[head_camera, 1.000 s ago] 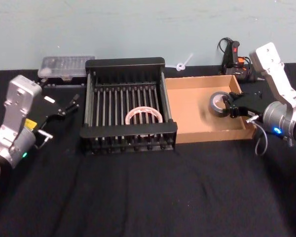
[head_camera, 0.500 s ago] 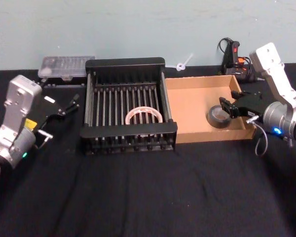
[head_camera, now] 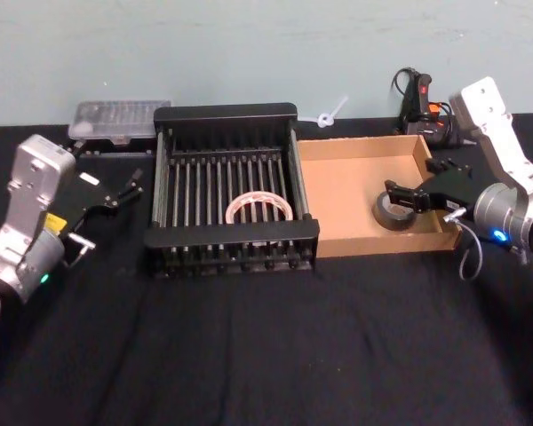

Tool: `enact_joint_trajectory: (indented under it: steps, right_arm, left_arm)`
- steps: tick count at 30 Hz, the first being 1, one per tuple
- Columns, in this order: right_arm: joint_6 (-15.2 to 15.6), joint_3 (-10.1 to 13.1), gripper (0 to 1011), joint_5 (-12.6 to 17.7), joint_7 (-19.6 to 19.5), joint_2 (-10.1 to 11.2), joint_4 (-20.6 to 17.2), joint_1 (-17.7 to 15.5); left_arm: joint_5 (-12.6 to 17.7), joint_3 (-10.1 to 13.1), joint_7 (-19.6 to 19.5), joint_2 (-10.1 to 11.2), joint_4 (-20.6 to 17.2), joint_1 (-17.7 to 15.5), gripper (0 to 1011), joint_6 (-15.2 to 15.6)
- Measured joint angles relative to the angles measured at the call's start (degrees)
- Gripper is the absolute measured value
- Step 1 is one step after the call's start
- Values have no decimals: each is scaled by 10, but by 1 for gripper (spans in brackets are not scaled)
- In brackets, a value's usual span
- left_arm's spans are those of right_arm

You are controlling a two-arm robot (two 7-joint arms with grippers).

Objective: Pick up the white tape and place it into the black box , Pick up the silver tape and place it into the brown box.

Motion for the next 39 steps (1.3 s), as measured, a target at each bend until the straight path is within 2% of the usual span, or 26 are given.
enact_joint_trajectory:
  steps: [1,2,7,16,19,22,23,26,29,32,39]
  right_arm:
    - [0,0,828,0,0,0,0,0]
    - [0,0,892,0,0,0,0,0]
    - [0,0,1002,0,0,0,0,0]
    - [-3,10,1002,-1,2,-4,-3,-5]
    - [-12,19,1002,-1,-1,-10,-8,-11]
    - [-38,34,1002,-1,-8,-18,-18,-24]
    - [-38,34,1002,-1,-8,-18,-18,-24]
    - [-90,48,1002,0,-16,-26,-29,-43]
    - [-127,55,1002,-3,-24,-32,-35,-57]
    - [-190,61,1002,-20,-44,-42,-45,-84]
    - [-267,62,1002,-65,-82,-56,-64,-129]
  left_arm:
    - [0,0,0,0,0,0,1001,0]
    - [0,0,0,0,0,0,1001,0]
    - [0,0,0,0,0,0,1001,0]
    - [0,0,0,0,0,0,1001,0]
    - [0,0,0,0,0,0,1001,0]
    - [0,0,0,0,0,0,1001,0]
    - [0,0,0,0,0,0,1001,0]
    - [0,0,0,0,0,0,1001,0]
    - [0,0,0,0,0,0,1001,0]
    - [0,0,0,0,0,0,1001,0]
    - [0,0,0,0,0,0,1002,0]
